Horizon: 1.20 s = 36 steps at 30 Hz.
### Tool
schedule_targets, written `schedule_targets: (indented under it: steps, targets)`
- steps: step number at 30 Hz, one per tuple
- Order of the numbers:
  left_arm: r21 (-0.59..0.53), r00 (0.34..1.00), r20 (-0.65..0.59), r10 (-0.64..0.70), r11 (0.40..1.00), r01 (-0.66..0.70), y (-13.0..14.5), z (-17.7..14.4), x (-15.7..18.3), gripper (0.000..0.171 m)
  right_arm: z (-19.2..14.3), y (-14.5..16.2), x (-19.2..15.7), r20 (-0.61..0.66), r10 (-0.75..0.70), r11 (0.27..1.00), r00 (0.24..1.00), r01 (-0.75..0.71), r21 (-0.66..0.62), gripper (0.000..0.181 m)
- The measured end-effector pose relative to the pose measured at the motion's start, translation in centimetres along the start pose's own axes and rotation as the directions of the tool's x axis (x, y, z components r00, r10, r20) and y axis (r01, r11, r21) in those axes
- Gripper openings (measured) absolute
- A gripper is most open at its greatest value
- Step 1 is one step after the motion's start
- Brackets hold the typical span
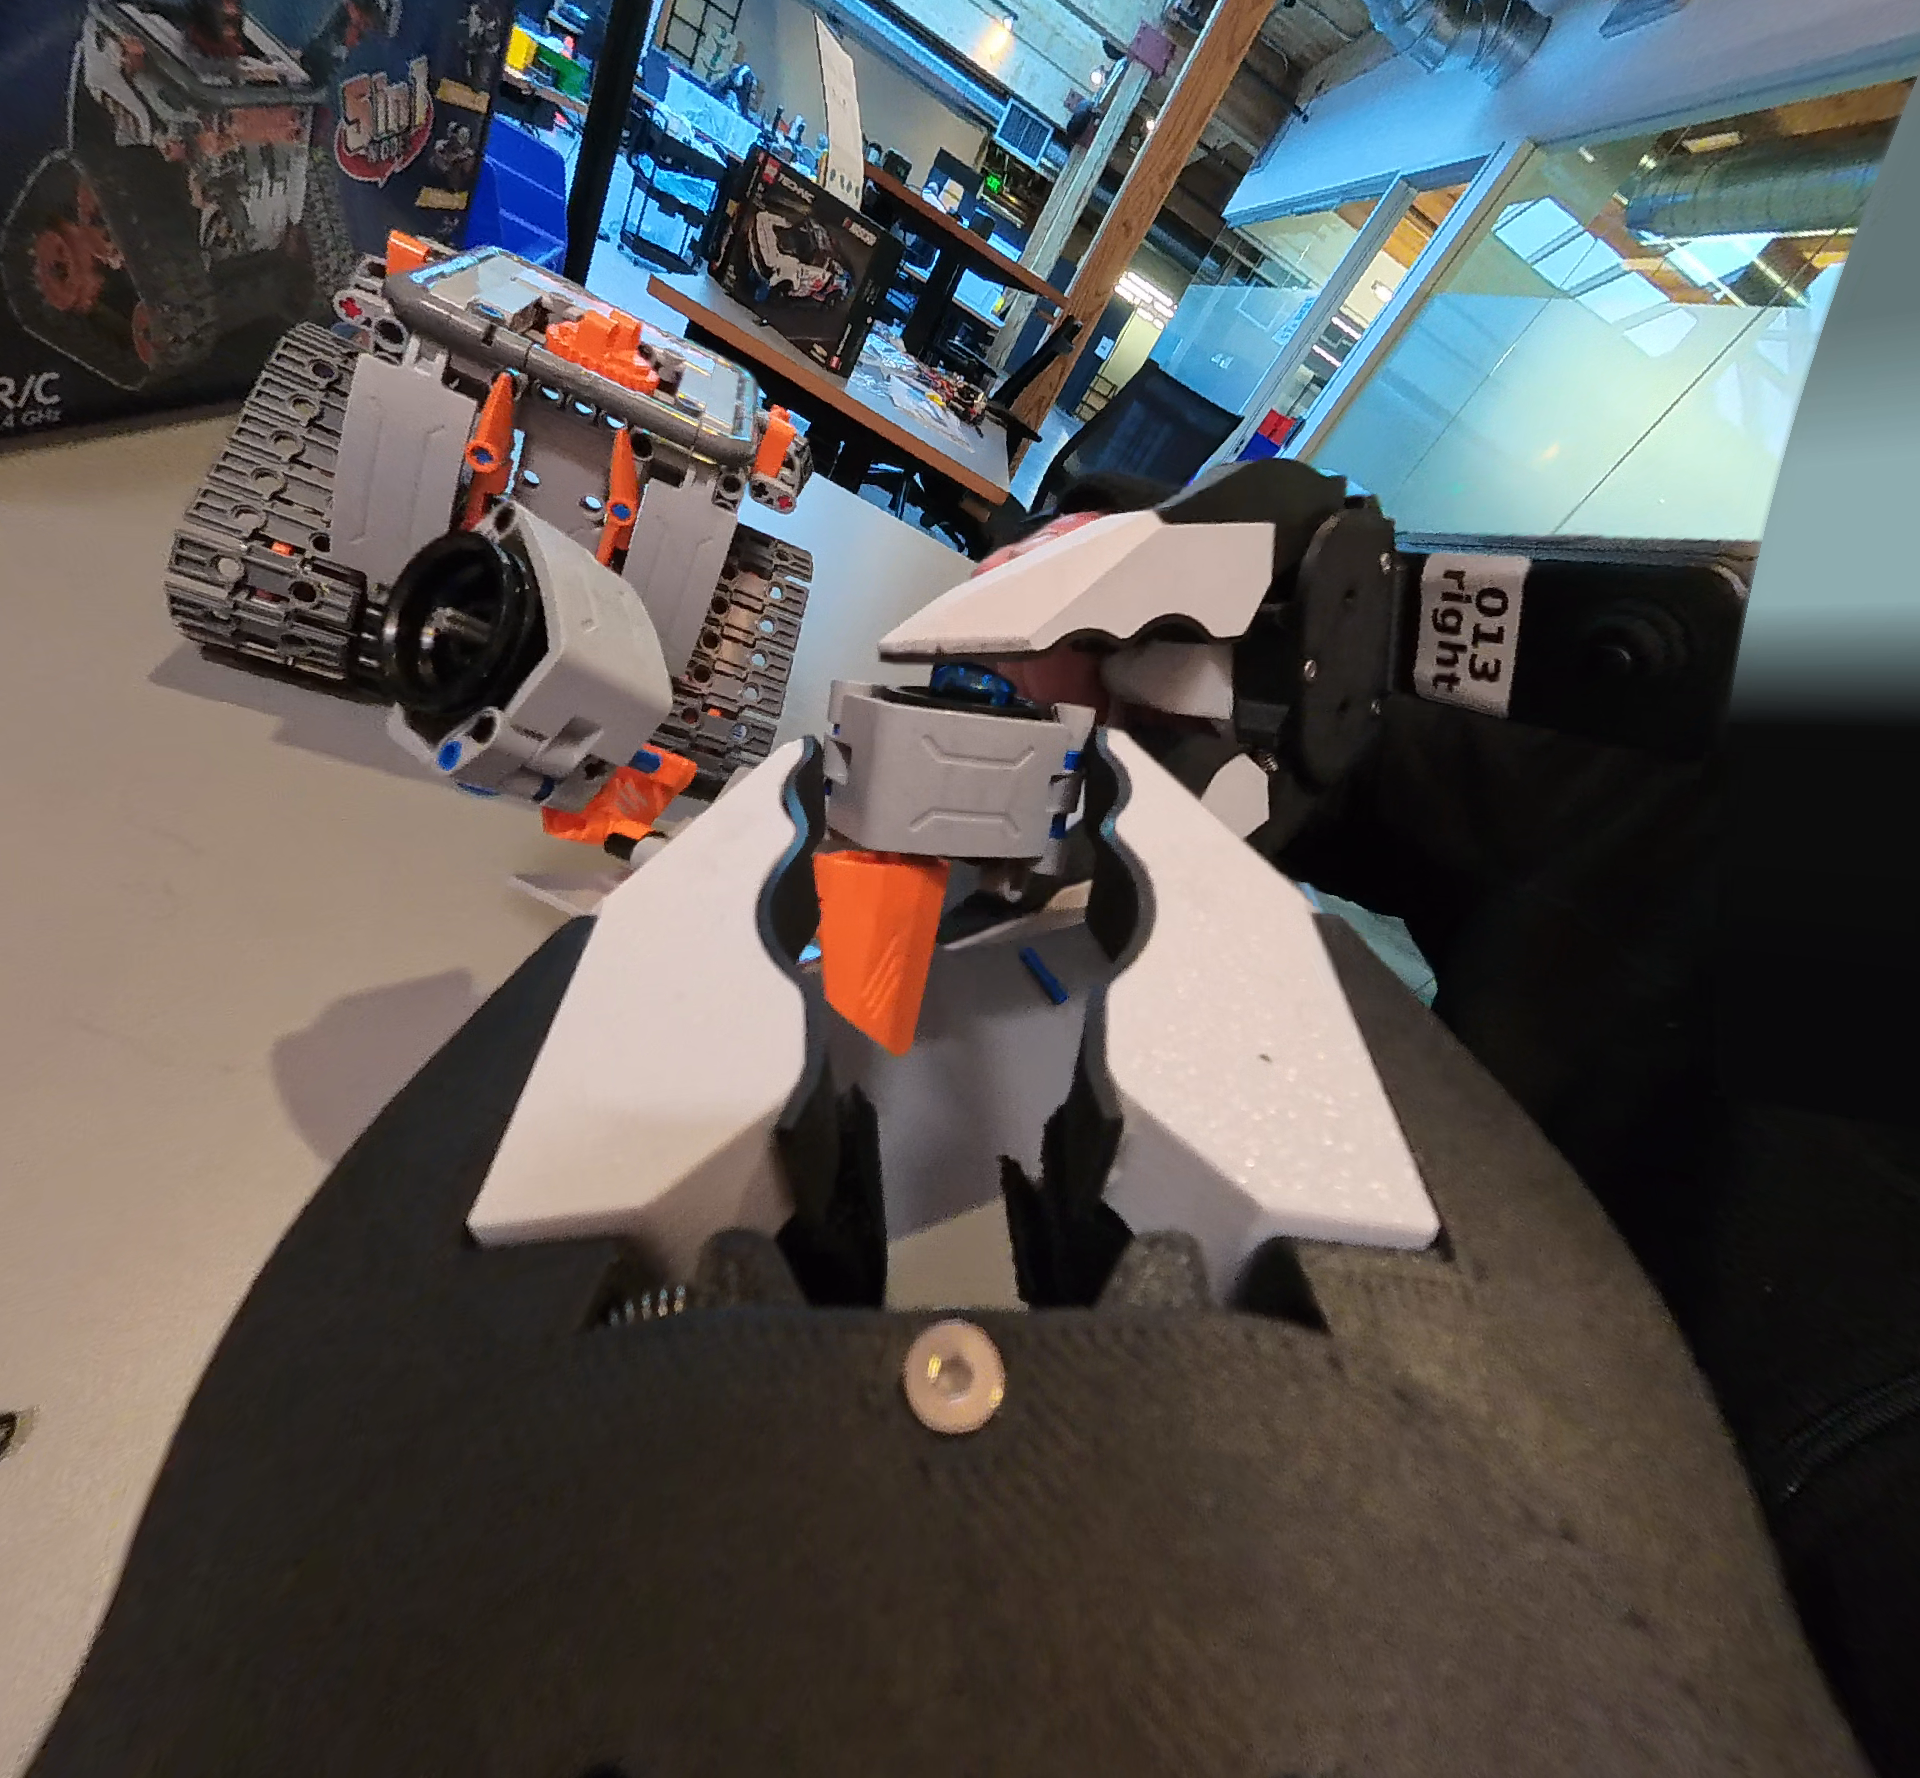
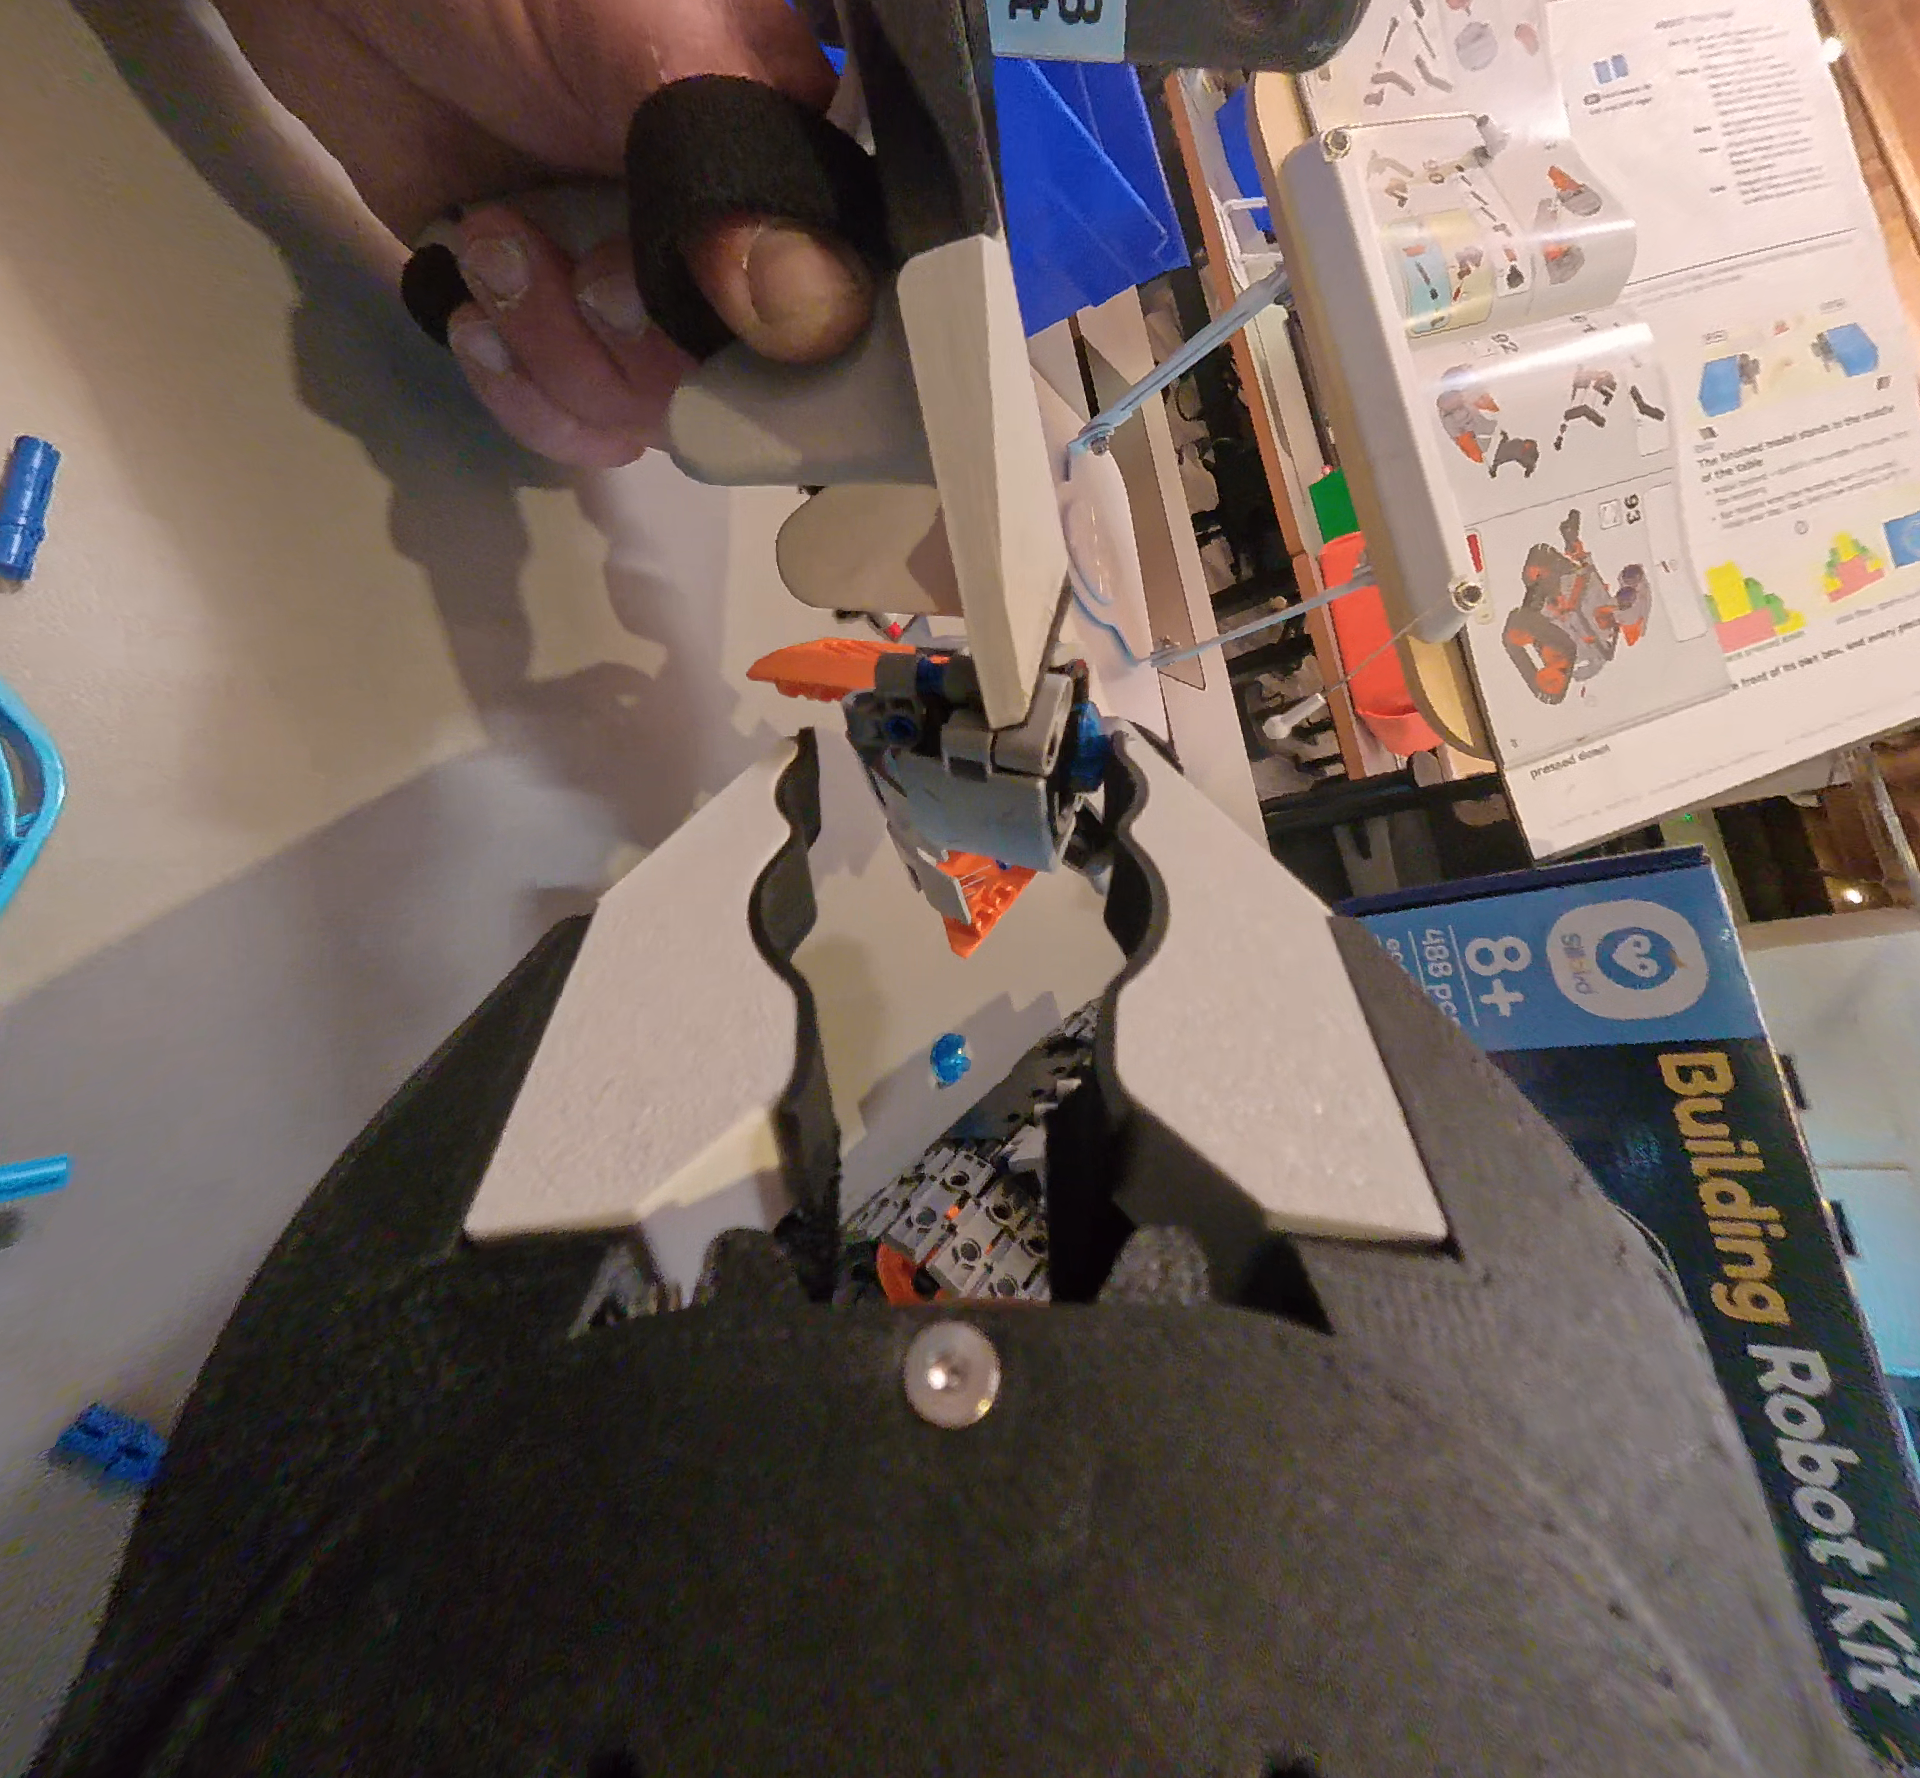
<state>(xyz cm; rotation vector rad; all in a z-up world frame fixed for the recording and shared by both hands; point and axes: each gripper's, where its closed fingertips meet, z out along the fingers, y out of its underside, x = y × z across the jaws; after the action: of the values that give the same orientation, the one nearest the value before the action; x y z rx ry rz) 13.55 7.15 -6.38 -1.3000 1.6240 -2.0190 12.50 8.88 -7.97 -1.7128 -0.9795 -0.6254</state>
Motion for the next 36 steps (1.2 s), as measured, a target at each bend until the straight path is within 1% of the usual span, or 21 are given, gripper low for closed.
schedule_targets:
  steps: [4,11,15,21,26,31,36]
  targets:
    - [0.013,1.000,0.007,-0.017,1.000,0.017,-0.1,0.2,-0.1,0.047,0.1,0.1,0.5,-0.051,0.019,0.999,0.999,-0.021,-0.034,0.048]
    - [0.031,0.999,0.024,-0.041,0.999,0.040,-0.2,0.4,-0.5,0.047,0.2,0.6,0.6,-0.043,0.070,0.995,0.997,-0.073,-0.073,0.046]
    - [0.030,0.998,0.029,-0.047,0.999,0.046,0.0,0.5,-0.7,0.048,0.3,0.9,0.4,-0.035,0.056,0.995,0.998,-0.059,-0.085,0.044]
    - [0.012,0.999,0.044,-0.017,1.000,0.016,0.2,0.7,-0.6,0.047,0.1,0.8,0.4,-0.035,0.030,0.995,0.999,-0.033,-0.097,0.043]
    - [-0.001,0.999,0.042,-0.011,1.000,0.011,0.5,0.8,-0.6,0.047,0.0,1.0,0.2,-0.020,-0.024,0.992,1.000,0.021,-0.126,0.042]
    - [-0.031,0.998,0.065,0.023,0.999,-0.021,0.9,1.0,-0.7,0.046,-0.1,1.3,-0.1,0.015,-0.061,0.989,0.998,0.063,-0.136,0.044]
    - [-0.046,0.996,0.080,0.047,0.998,-0.044,0.9,1.1,-0.7,0.046,-0.1,1.4,-0.1,0.014,-0.057,0.990,0.998,0.059,-0.132,0.046]
